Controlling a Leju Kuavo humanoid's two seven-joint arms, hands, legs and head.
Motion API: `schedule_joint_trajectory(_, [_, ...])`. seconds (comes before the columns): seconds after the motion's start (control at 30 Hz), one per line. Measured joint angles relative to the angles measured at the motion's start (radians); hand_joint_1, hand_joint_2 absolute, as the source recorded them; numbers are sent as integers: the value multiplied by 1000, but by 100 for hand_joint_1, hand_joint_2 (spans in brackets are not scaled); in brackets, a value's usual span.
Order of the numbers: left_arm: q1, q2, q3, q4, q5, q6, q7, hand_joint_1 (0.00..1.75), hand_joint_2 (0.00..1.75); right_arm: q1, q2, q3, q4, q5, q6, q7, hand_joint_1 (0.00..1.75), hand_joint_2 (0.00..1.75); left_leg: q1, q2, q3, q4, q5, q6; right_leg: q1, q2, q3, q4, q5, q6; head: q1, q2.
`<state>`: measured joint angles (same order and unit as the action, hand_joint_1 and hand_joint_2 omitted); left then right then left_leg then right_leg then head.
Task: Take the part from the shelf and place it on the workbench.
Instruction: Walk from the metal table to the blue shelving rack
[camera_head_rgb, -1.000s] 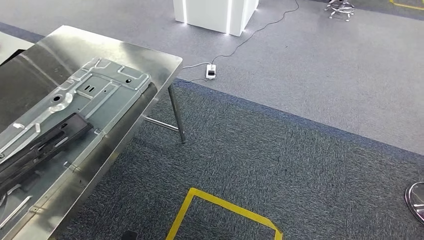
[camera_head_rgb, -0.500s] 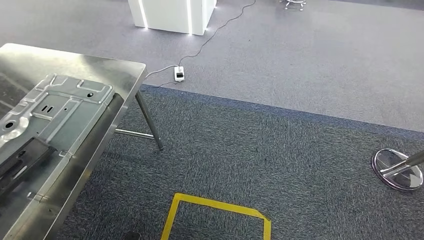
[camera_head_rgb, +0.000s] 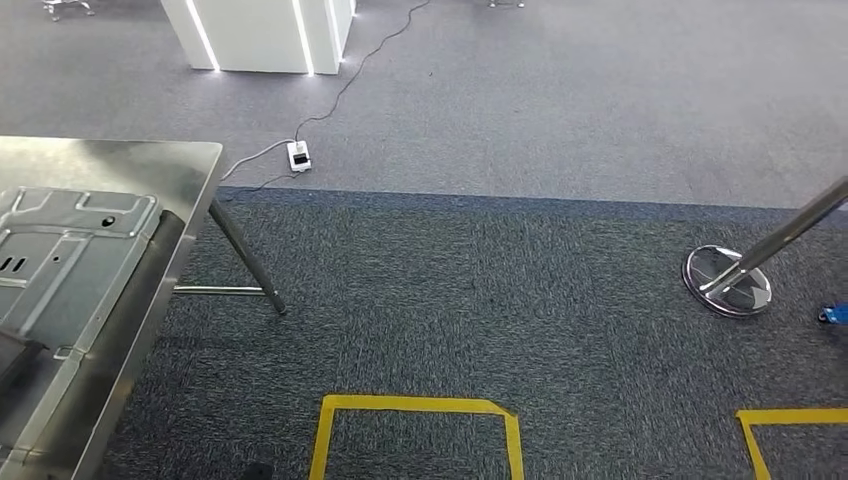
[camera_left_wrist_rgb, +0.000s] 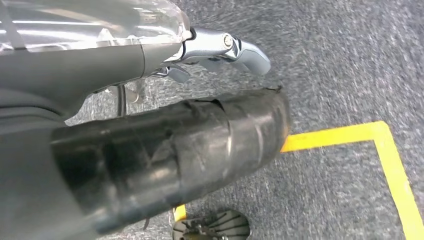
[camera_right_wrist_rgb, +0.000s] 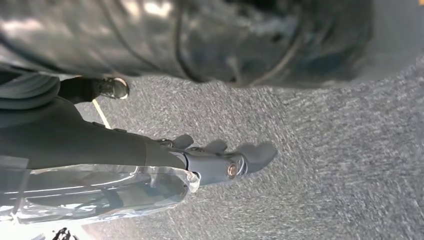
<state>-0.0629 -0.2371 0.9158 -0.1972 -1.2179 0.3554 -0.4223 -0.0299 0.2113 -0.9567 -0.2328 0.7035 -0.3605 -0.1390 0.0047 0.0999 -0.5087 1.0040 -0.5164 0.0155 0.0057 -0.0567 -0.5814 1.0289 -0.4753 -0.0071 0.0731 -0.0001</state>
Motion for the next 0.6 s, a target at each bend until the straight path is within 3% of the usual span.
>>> schedule_joint_trajectory(0.03, [-2, 0, 0, 0, 0, 0, 0, 0, 0, 1, 0, 1, 0, 2, 0, 0, 0, 0, 1, 3, 3, 0, -3, -5, -3, 10, 2, -4, 2, -6, 0, 0])
schedule_joint_trajectory(0.1, [-4, -1, 1, 0, -1, -1, 0, 0, 0, 1, 0, 2, 0, 4, 0, 1, 0, 0, 4, -29, -5, 29, -28, -14, -8, 29, 8, -16, 9, -19, 0, 0])
schedule_joint_trajectory(0.17, [-1, -1, 1, 0, -1, -2, 0, 0, 0, -1, 1, 3, 0, 5, 0, 1, 0, 0, 6, -76, -52, 135, -89, -18, -10, 47, 11, -22, 12, -29, -1, 0])
schedule_joint_trajectory(0.2, [1, -1, 1, 0, -1, -2, 0, 0, 0, -1, 1, 3, 0, 5, 1, 1, 0, 0, 6, -87, -86, 203, -120, -19, -9, 58, 10, -21, 13, -32, -1, 0])
schedule_joint_trajectory(0.23, [3, 0, 1, 0, -1, -2, 0, 0, 0, -1, 1, 3, 0, 6, 1, 1, 0, 0, 6, -90, -113, 257, -136, -20, -9, 72, 9, -20, 13, -32, -1, 0])
schedule_joint_trajectory(0.27, [5, 0, 1, 0, -1, -2, 0, 0, 0, 0, 1, 3, 0, 6, 1, 2, 0, 0, 7, -92, -126, 278, -130, -20, -9, 86, 9, -18, 12, -32, -1, 0])
schedule_joint_trajectory(0.3, [5, 0, 1, 0, 0, -2, 0, 0, 0, 0, 1, 3, 0, 6, 1, 2, 0, 0, 7, -93, -121, 259, -104, -20, -9, 101, 9, -16, 12, -31, -1, 0])
schedule_joint_trajectory(0.33, [5, 0, 1, 0, 0, -2, 0, 0, 0, 1, 1, 3, 1, 6, 1, 2, 0, 0, 9, -99, -101, 205, -64, -19, -10, 116, 9, -12, 10, -30, -1, 0])
schedule_joint_trajectory(0.4, [5, 1, 3, 0, 0, -2, 0, 0, 0, 0, 2, 3, 1, 7, 1, 2, 0, 0, 12, -136, -52, 78, -2, -15, -11, 142, 5, -1, 5, -23, -1, 0])
schedule_joint_trajectory(0.47, [3, 2, 5, 0, 1, -3, -1, 0, 0, 0, 3, 3, 1, 8, 1, 2, 0, 0, 11, -162, -32, 22, 10, -10, -11, 162, -5, 6, 4, -12, -1, 0])
schedule_joint_trajectory(0.53, [0, 1, 6, 0, 1, -5, -2, 0, 0, 5, 3, 3, 2, 8, 1, 2, 0, 0, 11, -149, -29, 14, 12, 0, -14, 175, -11, 6, 7, 1, -1, 0])
schedule_joint_trajectory(0.6, [0, 0, 6, 0, 2, -7, -3, 0, 0, 8, 3, 3, 2, 9, 2, 2, 0, 0, 13, -128, -23, 2, 19, 14, -13, 145, -24, 33, -12, 10, 1, 0])
